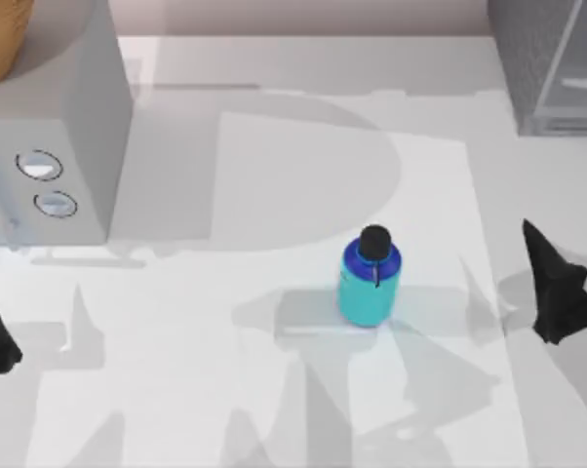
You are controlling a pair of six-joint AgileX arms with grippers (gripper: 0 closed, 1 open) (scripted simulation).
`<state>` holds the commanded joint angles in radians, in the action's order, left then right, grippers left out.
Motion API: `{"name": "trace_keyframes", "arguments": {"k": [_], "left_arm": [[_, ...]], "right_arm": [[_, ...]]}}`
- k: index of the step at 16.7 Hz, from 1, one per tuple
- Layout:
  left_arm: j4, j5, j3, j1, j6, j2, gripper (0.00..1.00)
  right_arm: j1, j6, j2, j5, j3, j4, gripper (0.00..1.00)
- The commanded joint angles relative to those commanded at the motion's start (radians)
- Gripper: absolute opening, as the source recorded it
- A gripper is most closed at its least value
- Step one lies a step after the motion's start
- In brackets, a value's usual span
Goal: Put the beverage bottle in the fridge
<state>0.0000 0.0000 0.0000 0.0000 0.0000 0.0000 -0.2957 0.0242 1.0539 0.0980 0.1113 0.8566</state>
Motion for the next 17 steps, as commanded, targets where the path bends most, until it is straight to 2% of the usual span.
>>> {"name": "trace_keyframes", "arguments": {"k": [6, 10, 13, 17], "left_arm": [[0.000, 0.000, 0.000, 0.000, 0.000, 0.000, 1.00], [0.000, 0.000, 0.000, 0.000, 0.000, 0.000, 1.00], [0.000, 0.000, 0.000, 0.000, 0.000, 0.000, 1.00], [0.000, 0.000, 0.000, 0.000, 0.000, 0.000, 1.00]], "right_arm": [[-0.150, 0.002, 0.553, 0.051, 0.061, 0.434, 1.00], [-0.224, 0.004, 0.833, 0.076, 0.090, 0.650, 1.00], [-0.257, 0.004, 0.960, 0.087, 0.103, 0.747, 1.00], [-0.267, 0.005, 0.994, 0.090, 0.107, 0.773, 1.00]]}}
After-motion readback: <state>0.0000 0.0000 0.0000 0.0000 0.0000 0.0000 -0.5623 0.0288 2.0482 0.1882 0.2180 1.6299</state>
